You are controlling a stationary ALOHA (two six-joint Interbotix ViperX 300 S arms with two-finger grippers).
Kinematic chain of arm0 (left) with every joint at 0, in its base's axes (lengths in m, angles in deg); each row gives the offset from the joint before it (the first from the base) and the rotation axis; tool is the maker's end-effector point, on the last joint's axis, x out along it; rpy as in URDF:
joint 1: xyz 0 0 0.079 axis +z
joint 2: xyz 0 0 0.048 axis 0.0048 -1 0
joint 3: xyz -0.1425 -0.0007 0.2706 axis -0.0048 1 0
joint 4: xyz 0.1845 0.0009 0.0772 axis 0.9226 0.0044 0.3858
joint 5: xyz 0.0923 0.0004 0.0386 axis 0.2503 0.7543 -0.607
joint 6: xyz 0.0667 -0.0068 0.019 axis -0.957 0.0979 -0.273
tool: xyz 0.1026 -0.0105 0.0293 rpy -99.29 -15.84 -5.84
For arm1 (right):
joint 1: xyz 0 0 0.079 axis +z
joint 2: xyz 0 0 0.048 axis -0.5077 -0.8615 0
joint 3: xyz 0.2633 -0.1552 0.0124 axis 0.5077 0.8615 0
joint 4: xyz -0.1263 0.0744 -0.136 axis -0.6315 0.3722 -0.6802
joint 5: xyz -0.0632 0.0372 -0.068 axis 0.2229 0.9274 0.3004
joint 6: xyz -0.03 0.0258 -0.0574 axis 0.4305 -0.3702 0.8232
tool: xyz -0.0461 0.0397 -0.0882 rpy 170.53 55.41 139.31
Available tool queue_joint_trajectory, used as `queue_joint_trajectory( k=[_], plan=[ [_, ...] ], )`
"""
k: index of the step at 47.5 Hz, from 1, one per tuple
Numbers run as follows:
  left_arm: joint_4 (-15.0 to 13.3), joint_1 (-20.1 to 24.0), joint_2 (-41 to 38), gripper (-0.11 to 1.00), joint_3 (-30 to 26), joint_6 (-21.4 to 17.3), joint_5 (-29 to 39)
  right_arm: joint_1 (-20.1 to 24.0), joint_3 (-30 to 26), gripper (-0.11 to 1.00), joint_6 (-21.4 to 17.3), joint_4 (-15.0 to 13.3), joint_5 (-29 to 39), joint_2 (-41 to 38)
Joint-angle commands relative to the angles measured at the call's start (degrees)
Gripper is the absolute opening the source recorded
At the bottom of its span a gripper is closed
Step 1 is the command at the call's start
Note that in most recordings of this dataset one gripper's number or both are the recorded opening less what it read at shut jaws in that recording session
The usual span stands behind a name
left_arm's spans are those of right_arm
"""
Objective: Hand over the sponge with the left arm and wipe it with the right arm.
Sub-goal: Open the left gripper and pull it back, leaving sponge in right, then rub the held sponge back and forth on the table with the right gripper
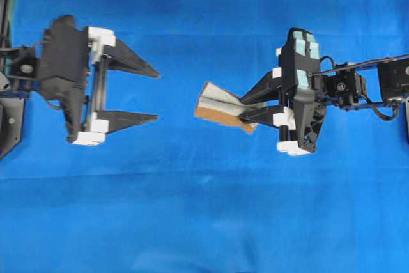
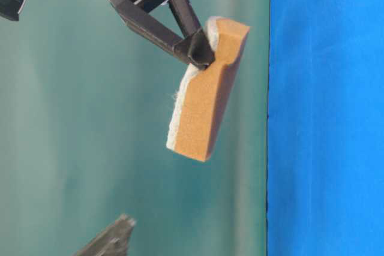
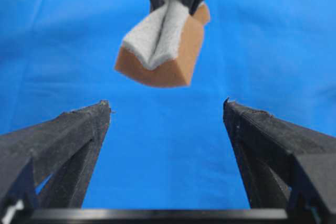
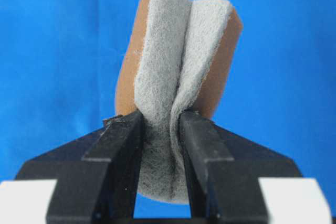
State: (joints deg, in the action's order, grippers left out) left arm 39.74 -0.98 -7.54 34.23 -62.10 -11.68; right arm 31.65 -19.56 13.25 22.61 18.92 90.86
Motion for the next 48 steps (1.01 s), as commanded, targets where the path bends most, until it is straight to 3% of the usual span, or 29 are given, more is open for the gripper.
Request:
queue_joint_trajectory(
  k=[1,15,27,39,48],
  plan=[
    [-0.09,-0.09,1.49,0.85,0.44,-0.09,-0.7,0.18,-0.79,0.32,-0.09,-0.18,-0.18,1.14],
    [0.0,-0.09,1.32,0.85,0.44,-0.09,-0.62,0.09,-1.32,0.32,0.35,-0.7,-0.7,-0.53],
    [-0.09,-0.09,1.32,0.85,0.44,-0.09,-0.79,-0.44,-3.08,0.32,0.35,-2.81,-1.49,-9.67],
    [0.0,-0.09,1.23,0.85,0.44,-0.09,-0.7,-0.88,-5.45,0.32,0.35,-2.81,-1.58,-20.04],
    [-0.09,-0.09,1.32,0.85,0.44,-0.09,-0.7,-0.97,-5.8,0.31,0.35,-2.81,-1.49,-23.2]
  ],
)
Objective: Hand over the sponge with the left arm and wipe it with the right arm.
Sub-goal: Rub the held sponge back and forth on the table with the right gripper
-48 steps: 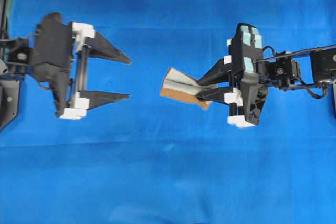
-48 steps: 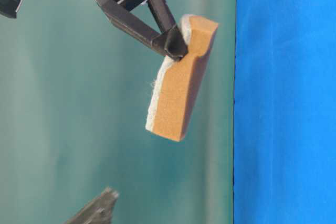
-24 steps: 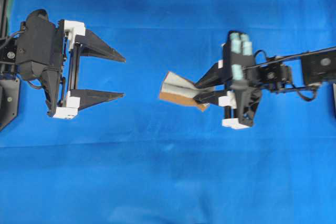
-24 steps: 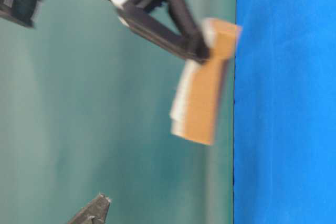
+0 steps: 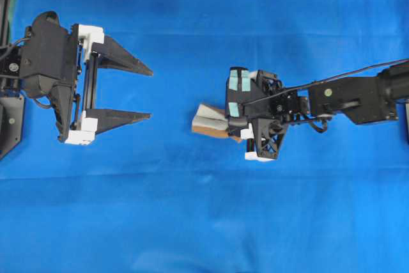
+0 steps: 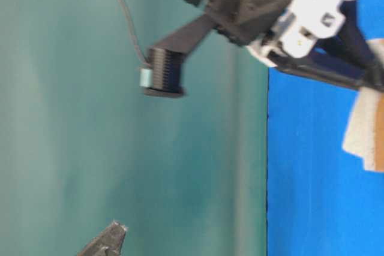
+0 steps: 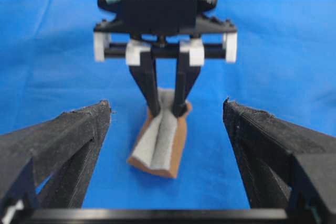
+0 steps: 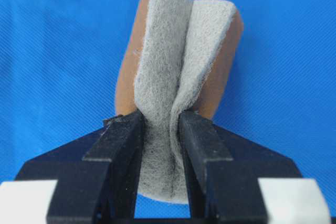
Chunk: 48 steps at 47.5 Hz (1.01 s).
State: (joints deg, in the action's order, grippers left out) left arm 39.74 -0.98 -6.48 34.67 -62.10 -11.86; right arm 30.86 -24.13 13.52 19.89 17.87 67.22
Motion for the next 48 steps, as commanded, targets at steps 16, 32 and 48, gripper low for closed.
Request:
queue_joint_trajectory(
  k=[16,32,48],
  plan=[
    [0.0,-0.09,0.26,0.85,0.0,-0.09,-0.53,-1.85,-1.23,0.31,0.09,-0.97,0.0,0.53],
    [-0.09,-0.09,0.26,0.85,0.09,-0.09,-0.44,-11.87,0.0,0.28,0.09,-7.03,0.0,1.76],
    [0.0,-0.09,0.18,0.85,0.0,-0.26,-0.44,-15.91,0.62,0.28,0.09,-10.11,-0.44,2.46]
  ],
)
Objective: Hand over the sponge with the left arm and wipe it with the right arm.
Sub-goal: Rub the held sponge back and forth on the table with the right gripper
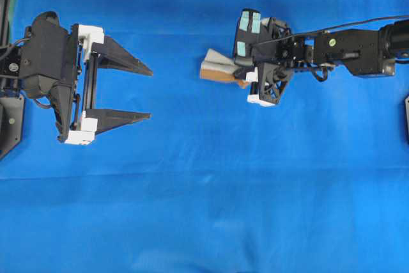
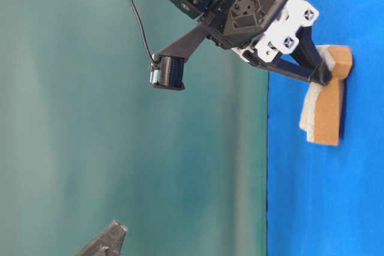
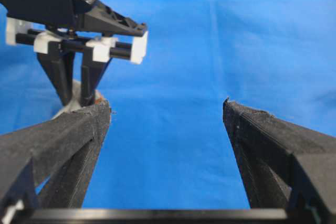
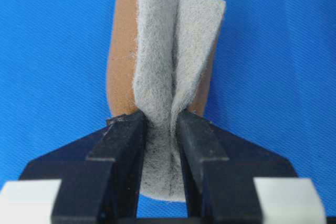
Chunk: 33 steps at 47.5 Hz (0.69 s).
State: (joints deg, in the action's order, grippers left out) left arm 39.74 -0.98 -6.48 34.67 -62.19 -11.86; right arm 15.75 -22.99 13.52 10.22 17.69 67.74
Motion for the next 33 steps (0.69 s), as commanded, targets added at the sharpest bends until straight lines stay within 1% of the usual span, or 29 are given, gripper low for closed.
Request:
queue_joint_trajectory(
  k=[1,5,9,13,24,30,33],
  plan=[
    [-0.09,-0.09,0.18,0.85,0.09,-0.18,-0.44,-0.7,-0.44,0.28,0.0,-0.44,-0.26,1.85],
    [-0.09,-0.09,0.18,0.85,0.09,-0.18,-0.44,-0.35,-0.35,0.28,-0.44,-0.18,-0.35,1.85],
    [-0.09,-0.09,0.18,0.85,0.09,-0.18,-0.44,1.41,-0.18,0.28,-1.14,0.0,-0.18,1.93],
    [0.0,-0.09,0.18,0.85,0.09,-0.09,-0.44,4.48,0.09,0.28,-1.32,0.79,-0.09,1.93],
    [-0.09,-0.09,0.18,0.85,0.0,-0.35,-0.53,16.17,-0.18,0.28,-1.41,6.59,0.88,1.93],
    [-0.09,-0.09,0.18,0.85,0.0,-0.44,-0.53,20.21,-0.88,0.28,-1.32,8.26,2.2,1.85],
    [-0.09,-0.09,0.18,0.85,0.0,-0.44,-0.62,20.83,-1.14,0.28,-1.41,8.35,2.81,1.85]
  ],
)
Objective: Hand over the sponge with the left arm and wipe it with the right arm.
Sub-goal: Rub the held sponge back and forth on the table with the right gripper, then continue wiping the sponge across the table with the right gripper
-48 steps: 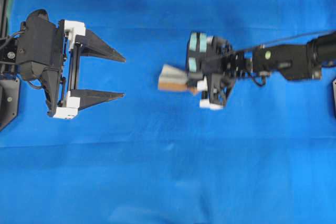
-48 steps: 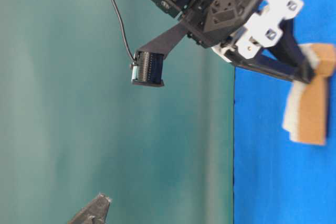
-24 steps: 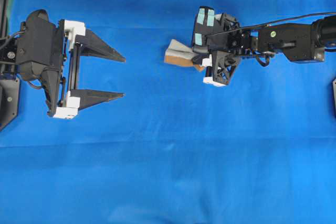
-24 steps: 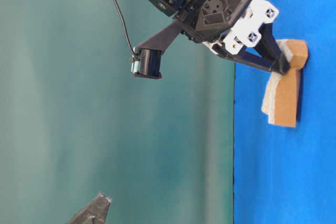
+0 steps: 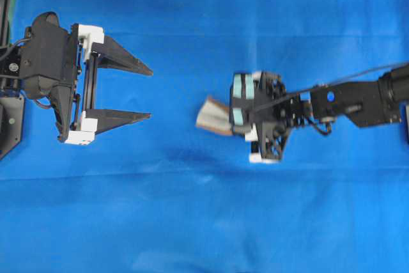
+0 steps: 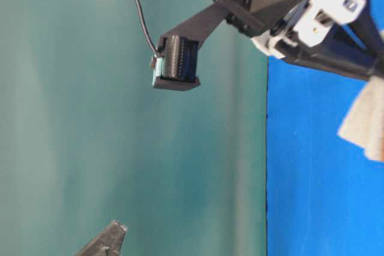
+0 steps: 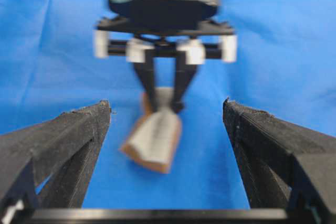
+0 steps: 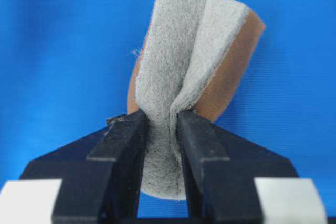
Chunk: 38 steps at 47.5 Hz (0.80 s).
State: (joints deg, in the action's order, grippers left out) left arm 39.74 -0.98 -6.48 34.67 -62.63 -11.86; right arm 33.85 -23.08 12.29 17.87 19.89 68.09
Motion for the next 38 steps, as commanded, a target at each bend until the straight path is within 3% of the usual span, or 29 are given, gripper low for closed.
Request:
queue_joint_trajectory(
  k=[1,14,32,38],
  plan=[
    [-0.09,-0.18,0.18,0.85,0.0,0.0,-0.53,2.72,-1.05,0.28,-0.18,0.79,0.7,1.49],
    [-0.09,-0.26,0.18,0.85,0.0,0.53,-0.62,-1.32,-0.62,0.28,0.97,-0.53,1.23,1.93],
    [-0.09,-0.35,0.18,0.85,0.0,0.44,-0.53,-17.93,1.41,0.28,1.23,-9.67,-0.44,4.04],
    [-0.09,-0.35,0.18,0.85,0.09,0.44,-0.44,-20.74,1.23,0.28,1.41,-11.51,-1.49,4.04]
  ],
)
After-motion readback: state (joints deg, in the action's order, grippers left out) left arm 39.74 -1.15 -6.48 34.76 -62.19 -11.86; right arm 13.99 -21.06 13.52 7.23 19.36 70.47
